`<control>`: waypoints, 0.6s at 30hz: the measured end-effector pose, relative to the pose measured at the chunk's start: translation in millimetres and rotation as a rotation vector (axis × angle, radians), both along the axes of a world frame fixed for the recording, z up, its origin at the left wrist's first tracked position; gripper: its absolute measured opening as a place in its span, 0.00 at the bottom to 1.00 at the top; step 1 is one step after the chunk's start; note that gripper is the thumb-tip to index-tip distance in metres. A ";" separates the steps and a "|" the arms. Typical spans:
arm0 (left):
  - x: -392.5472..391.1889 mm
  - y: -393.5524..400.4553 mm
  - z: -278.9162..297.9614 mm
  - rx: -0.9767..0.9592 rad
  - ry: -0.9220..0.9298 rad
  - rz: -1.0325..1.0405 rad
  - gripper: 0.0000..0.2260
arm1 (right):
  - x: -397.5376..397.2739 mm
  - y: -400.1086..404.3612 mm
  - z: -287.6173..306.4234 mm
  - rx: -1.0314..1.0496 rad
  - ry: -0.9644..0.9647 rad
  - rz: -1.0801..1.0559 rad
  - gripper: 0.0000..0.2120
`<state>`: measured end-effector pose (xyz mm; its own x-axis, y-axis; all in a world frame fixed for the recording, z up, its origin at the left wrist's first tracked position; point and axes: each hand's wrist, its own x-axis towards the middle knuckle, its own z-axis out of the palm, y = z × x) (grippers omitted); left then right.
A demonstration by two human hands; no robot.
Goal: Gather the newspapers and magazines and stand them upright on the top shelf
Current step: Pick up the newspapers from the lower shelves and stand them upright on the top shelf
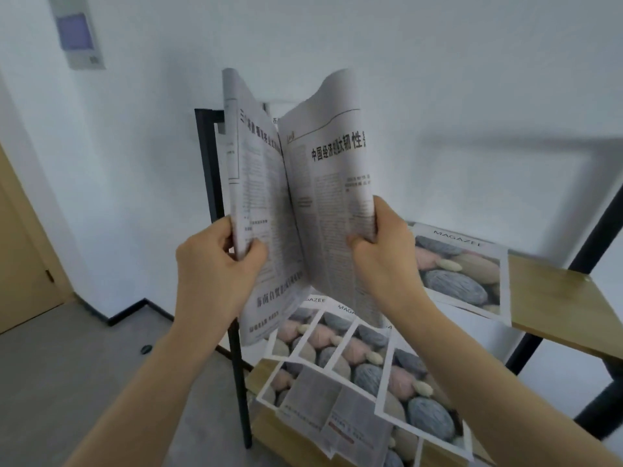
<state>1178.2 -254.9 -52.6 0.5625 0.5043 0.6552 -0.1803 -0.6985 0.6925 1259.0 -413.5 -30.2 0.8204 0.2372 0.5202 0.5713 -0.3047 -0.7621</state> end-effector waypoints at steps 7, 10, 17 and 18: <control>77.0 10.4 6.5 0.046 -0.108 -0.050 0.06 | 57.1 7.6 14.4 0.127 -0.071 -0.128 0.15; 119.7 18.8 3.1 0.032 -0.126 -0.069 0.08 | 88.4 16.7 13.1 0.151 -0.087 -0.186 0.16; 226.7 59.4 -13.8 0.085 -0.124 -0.072 0.05 | 170.1 54.6 3.3 0.205 -0.088 -0.236 0.24; 237.1 64.2 -15.4 0.087 -0.121 -0.077 0.06 | 179.5 60.6 0.9 0.210 -0.080 -0.240 0.24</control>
<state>1415.4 -190.7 -68.0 0.5121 0.4011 0.7595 -0.3140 -0.7356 0.6003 1438.5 -352.9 -29.4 0.7945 -0.0769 0.6023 0.5629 -0.2786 -0.7781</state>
